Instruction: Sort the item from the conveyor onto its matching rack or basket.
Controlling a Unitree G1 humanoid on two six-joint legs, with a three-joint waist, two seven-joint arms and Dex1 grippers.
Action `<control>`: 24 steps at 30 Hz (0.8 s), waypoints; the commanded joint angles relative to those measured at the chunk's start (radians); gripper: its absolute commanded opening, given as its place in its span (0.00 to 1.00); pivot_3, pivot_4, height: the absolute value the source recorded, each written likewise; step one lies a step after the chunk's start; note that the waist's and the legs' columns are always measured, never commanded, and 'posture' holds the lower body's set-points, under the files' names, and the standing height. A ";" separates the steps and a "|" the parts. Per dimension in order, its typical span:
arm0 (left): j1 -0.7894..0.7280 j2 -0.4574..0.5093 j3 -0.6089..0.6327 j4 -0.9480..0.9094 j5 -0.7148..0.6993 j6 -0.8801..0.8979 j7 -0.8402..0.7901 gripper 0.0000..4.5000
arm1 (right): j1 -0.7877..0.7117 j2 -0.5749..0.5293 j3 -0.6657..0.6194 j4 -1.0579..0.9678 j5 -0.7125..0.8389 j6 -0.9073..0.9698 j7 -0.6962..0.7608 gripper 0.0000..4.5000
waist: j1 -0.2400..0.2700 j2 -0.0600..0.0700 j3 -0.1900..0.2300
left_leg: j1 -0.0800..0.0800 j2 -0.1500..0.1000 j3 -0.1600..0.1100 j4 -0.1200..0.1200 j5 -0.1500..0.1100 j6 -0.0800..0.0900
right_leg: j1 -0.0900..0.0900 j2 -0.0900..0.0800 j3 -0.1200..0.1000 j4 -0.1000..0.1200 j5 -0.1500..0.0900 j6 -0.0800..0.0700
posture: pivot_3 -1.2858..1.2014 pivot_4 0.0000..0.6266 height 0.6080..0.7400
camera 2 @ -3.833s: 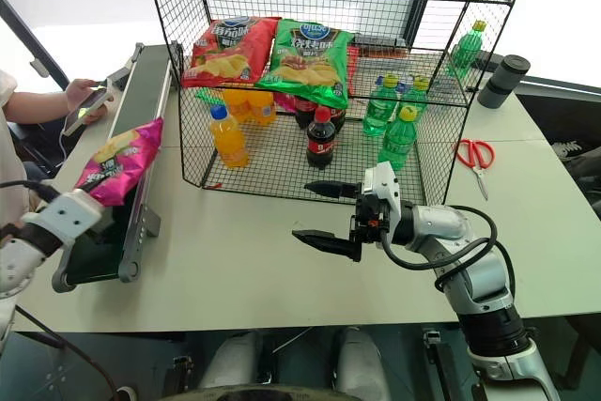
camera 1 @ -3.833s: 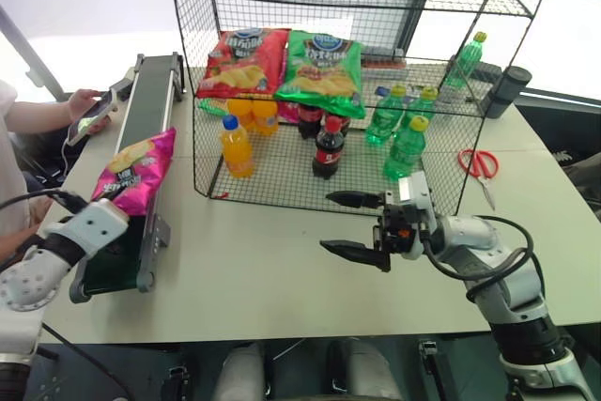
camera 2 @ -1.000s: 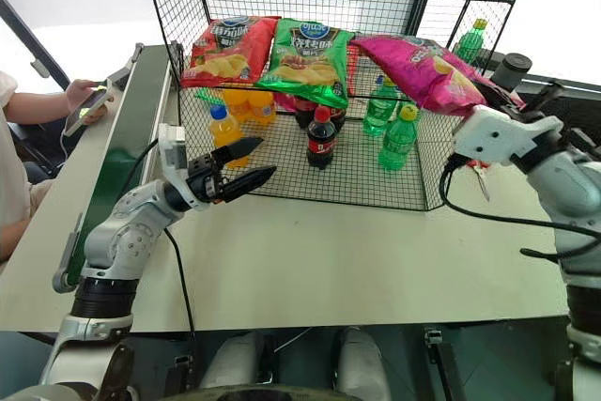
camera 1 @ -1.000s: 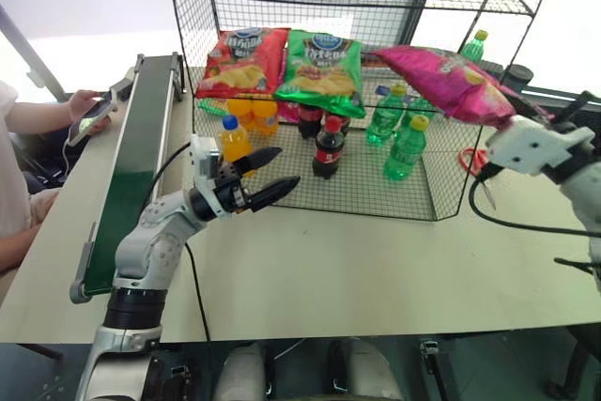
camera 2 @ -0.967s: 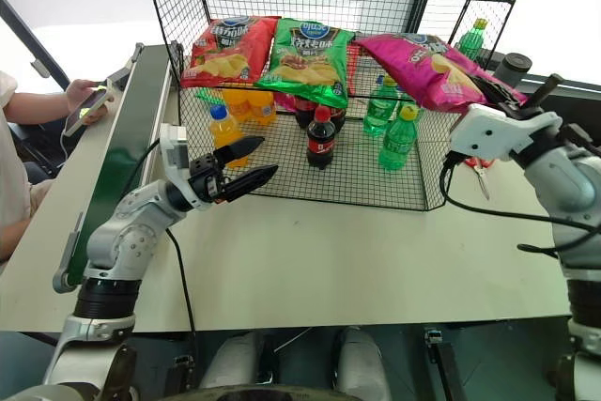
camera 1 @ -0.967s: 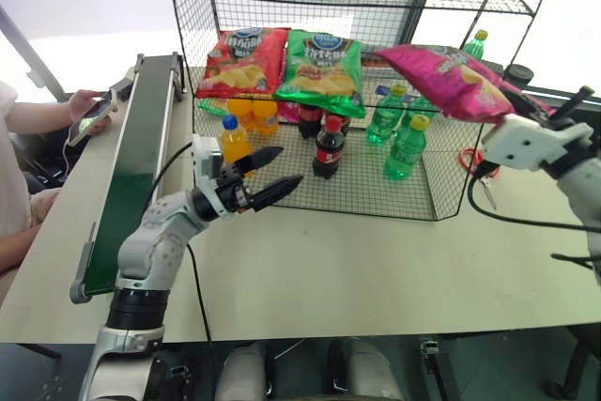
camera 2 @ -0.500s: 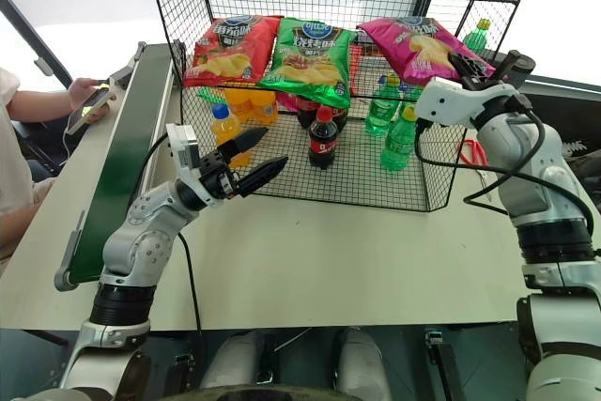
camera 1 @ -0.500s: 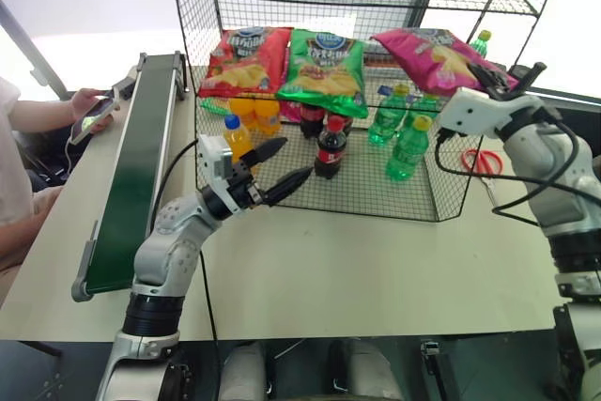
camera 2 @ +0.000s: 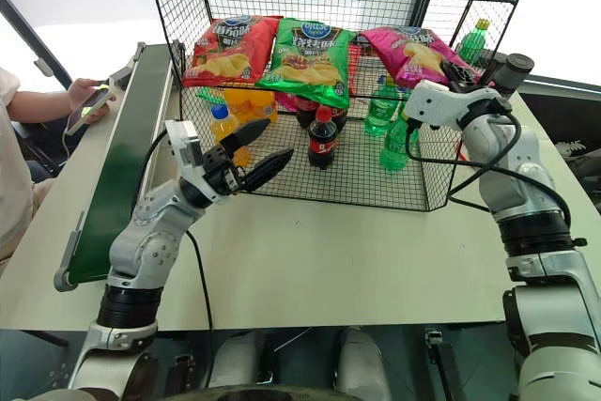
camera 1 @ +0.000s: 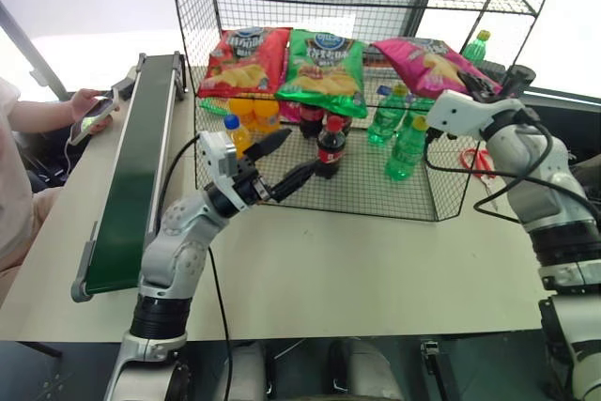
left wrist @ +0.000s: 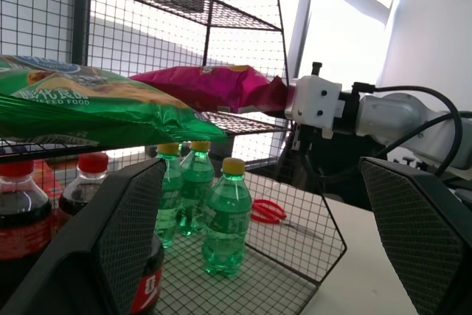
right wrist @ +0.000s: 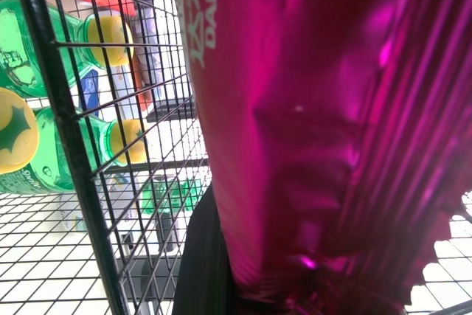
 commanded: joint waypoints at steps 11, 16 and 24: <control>0.031 -0.002 -0.028 -0.027 0.046 -0.043 0.007 1.00 | -0.058 0.027 -0.107 -0.147 0.300 0.070 0.229 0.86 | -0.016 0.000 0.000 | 0.000 0.001 -0.001 0.000 0.000 0.000 | 0.001 0.001 0.000 0.000 0.000 0.000 | 0.52 0.24 1.00; 0.032 -0.006 -0.038 -0.029 0.059 -0.044 0.007 1.00 | -0.025 0.058 -0.125 -0.184 0.415 0.111 0.298 0.86 | -0.017 0.000 0.000 | 0.000 0.001 -0.001 0.000 0.000 0.000 | 0.000 0.001 0.000 0.000 0.000 0.000 | 0.52 0.24 1.00; 0.042 0.006 -0.046 -0.036 0.073 -0.042 0.002 1.00 | 0.023 0.094 -0.157 -0.249 0.510 0.178 0.307 0.86 | -0.016 0.000 0.000 | 0.000 0.001 -0.001 0.000 -0.001 0.001 | 0.000 0.000 -0.001 0.000 0.000 0.000 | 0.52 0.24 1.00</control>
